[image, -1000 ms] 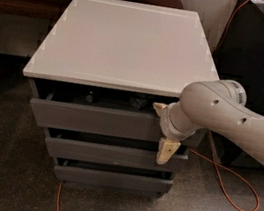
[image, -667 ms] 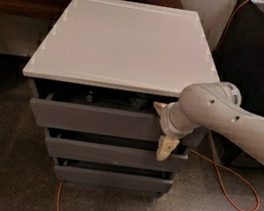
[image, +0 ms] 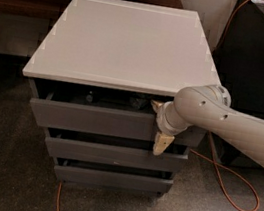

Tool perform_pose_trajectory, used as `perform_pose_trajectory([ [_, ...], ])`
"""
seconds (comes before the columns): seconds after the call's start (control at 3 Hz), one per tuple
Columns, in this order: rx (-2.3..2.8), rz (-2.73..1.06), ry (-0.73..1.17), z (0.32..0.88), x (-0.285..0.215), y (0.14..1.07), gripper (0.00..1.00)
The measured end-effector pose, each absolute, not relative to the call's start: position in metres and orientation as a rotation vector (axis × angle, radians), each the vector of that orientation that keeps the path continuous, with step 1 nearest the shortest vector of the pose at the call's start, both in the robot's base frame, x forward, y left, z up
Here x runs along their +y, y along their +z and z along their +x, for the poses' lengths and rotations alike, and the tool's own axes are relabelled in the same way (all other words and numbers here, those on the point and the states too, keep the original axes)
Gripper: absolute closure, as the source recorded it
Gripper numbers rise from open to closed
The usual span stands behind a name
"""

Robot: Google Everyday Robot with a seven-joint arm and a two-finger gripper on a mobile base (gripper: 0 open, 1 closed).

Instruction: Pick water bottle from top drawer and place on counter

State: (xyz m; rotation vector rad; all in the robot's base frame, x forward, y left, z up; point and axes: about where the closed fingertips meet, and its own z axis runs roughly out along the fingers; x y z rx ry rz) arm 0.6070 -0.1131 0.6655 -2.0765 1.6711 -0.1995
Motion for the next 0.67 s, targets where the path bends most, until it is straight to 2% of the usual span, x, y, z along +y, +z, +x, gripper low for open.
perform_pose_trajectory([
  [0.33, 1.659, -2.074, -0.205, 0.6225, -0.1097, 0.6547, 0.01],
  [0.67, 1.669, -2.067, -0.191, 0.6314, -0.1119, 0.6471, 0.29],
])
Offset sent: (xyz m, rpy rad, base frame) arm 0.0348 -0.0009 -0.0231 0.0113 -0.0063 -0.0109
